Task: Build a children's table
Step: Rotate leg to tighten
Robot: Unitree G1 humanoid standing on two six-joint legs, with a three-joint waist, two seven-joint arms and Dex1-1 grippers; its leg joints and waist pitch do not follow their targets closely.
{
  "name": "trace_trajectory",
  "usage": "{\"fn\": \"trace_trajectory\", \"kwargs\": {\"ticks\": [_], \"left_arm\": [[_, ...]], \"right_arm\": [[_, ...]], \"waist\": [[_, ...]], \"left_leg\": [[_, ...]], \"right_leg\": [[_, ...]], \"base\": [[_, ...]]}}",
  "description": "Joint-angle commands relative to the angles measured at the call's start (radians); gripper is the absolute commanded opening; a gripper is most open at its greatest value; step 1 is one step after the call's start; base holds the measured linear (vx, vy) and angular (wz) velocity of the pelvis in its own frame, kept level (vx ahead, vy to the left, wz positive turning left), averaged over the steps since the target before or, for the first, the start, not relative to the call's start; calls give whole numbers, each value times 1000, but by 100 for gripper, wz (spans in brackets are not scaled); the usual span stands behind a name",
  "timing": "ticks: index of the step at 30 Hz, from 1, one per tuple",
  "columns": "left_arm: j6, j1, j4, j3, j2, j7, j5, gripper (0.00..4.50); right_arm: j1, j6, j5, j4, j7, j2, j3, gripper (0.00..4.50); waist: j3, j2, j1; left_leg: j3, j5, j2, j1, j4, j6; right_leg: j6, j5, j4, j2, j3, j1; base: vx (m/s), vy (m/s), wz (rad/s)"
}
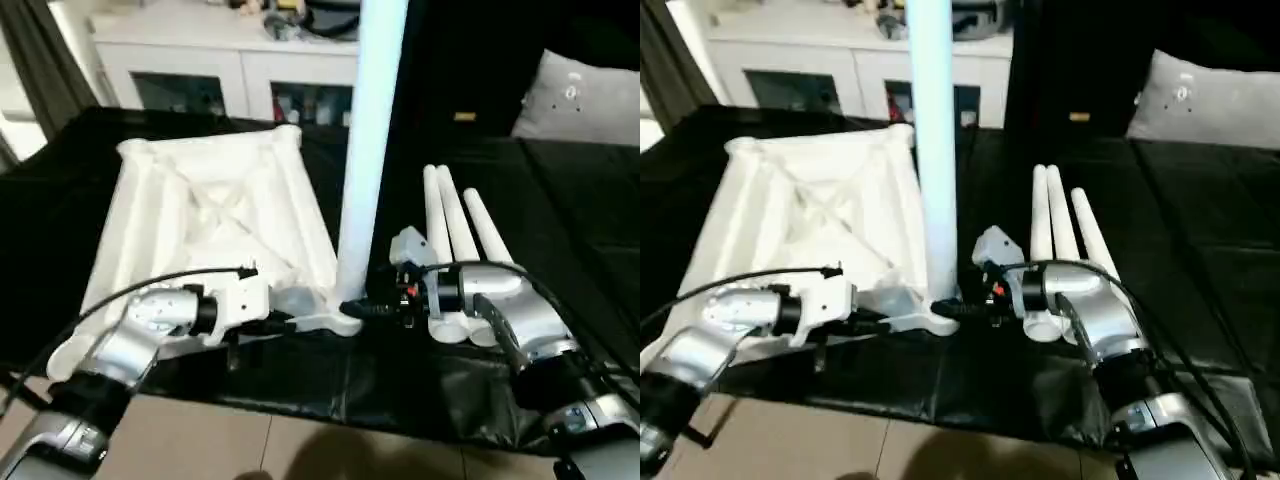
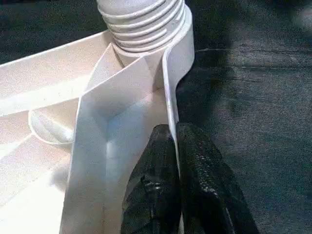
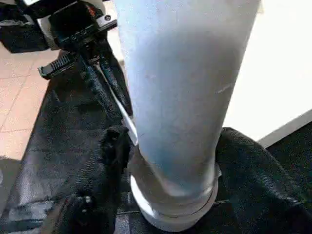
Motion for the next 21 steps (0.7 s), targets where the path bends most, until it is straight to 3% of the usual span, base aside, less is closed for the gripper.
{"fn": "trace_trajectory", "kwargs": {"ticks": [1,4,7,14,19,21], "left_arm": [[11,42,155,-96,-3,21,134,0],[-39,28,224,-87,1,19,140,0],[-65,21,252,-83,4,13,139,0],[-119,-8,286,-69,28,-41,105,0],[-61,-33,220,-40,27,-58,65,0],[68,-20,69,-22,26,-108,-4,0]], "right_arm": [[10,-5,-7,4,25,14,37,256],[14,4,-13,6,17,20,36,246],[14,27,-5,4,20,24,32,283],[22,19,4,-6,15,23,26,330],[40,28,35,-46,-1,26,-12,382],[55,38,45,-75,-4,17,-21,395]], "waist": [[-22,-12,-10],[-23,-12,-8],[-25,-12,-7],[-24,-13,-7],[-27,-15,-5],[-31,-15,-3]], "left_leg": [[-45,-453,76,20,-92,-36],[-44,-431,76,14,-96,-27],[-43,-409,79,10,-96,-23],[-45,-409,76,10,-97,-21],[-43,-392,81,8,-101,-20],[-44,-362,89,5,-106,-26]], "right_leg": [[-86,-670,-122,-110,60,-12],[-96,-619,-117,-109,63,-12],[-100,-605,-114,-111,65,-11],[-72,-686,-123,-114,65,-15],[-85,-639,-119,-113,66,-15],[-112,-569,-107,-116,68,-6]], "base": [[0,0,0],[0,0,0],[0,0,0],[0,0,0],[0,0,0],[0,0,0]]}}
